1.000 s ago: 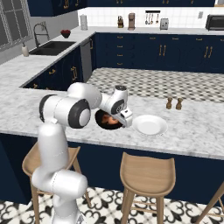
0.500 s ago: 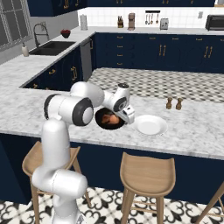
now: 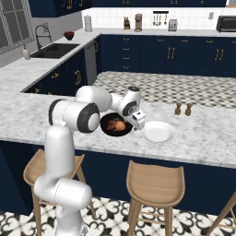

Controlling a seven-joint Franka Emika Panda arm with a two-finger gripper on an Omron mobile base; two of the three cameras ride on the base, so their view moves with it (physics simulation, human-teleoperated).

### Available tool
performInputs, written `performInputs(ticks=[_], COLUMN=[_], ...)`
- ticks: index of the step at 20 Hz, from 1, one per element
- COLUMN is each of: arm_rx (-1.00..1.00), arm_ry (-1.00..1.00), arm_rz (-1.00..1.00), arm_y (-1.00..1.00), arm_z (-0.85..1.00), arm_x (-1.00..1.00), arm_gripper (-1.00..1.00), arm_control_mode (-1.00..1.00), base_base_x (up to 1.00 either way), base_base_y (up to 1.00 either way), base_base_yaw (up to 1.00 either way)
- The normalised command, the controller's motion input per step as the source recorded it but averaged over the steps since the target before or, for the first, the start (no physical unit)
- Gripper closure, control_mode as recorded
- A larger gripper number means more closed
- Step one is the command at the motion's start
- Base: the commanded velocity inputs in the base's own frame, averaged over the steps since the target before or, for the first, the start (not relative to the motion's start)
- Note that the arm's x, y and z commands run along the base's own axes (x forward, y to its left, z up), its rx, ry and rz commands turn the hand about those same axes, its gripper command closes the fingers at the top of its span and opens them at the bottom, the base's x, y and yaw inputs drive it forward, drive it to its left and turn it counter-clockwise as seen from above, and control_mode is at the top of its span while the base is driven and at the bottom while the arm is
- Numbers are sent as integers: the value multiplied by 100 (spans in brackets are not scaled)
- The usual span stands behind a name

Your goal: Pick the chicken drumstick and onion from their plates and place them in the bowl. Then put the bowl in the fridge.

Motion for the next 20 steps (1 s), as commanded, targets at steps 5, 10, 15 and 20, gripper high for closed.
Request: performInputs(ticks=[5,10,15,20], arm_rx=[0,0,0,0], arm_ry=[0,0,0,0], arm_rz=[0,0,0,0], arm_y=[0,0,2,9], arm_z=[-18,-36,-35,-33], arm_x=[-7,0,0,1], arm_gripper=[-100,-100,100,100], arm_control_mode=[-100,-100,-100,-100], base_base_x=[0,0,0,0], base_base_y=[0,0,0,0], base_base_yaw=[0,0,0,0])
